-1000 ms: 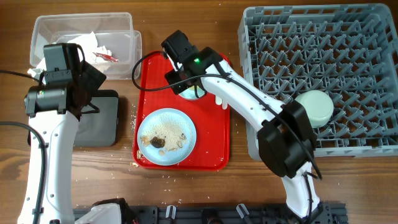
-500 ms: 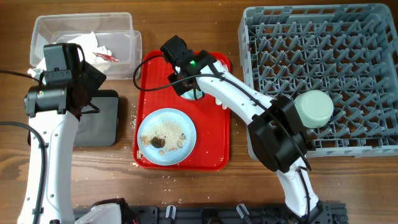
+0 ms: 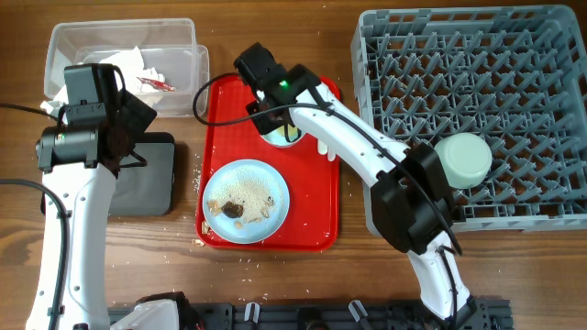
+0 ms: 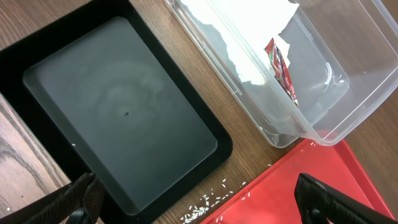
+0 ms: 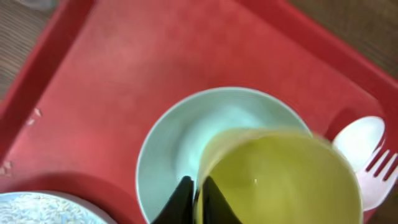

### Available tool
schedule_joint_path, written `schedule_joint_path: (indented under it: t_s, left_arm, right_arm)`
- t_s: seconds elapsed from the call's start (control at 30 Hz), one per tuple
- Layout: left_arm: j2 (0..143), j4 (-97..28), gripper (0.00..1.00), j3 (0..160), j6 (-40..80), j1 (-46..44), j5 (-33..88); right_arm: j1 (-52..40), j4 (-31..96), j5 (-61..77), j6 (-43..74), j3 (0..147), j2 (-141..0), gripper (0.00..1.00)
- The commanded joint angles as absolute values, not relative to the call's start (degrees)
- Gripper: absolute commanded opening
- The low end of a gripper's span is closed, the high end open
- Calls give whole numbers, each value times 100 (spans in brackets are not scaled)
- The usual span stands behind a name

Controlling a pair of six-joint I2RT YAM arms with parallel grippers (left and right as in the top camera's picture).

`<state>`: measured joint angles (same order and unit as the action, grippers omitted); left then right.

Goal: Sort waste into correct bins and load items into the dishwasher rack
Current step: 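Lower the right gripper onto the yellow cup and grasp its rim, then lift the yellow cup into the rack and release it upside down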

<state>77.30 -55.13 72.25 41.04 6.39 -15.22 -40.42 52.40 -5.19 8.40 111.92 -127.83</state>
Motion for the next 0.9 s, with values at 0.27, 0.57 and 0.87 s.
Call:
schedule_joint_path:
  t_s: [0.27,0.57,0.87]
  left_arm:
    - [7693,-5513,100,7227,4077,657,-1656]
    - [7693,-5513,100,7227,4077,657,-1653]
    - [7693,-5513,100,7227,4080,657,-1656]
  right_arm:
    - [-3778,5516,-263,1382,11421,-11843,4]
    - [-716,6163,3426,646,11421,-10228,4]
    - [1761,7004,5557,-867,10132,-10267,4]
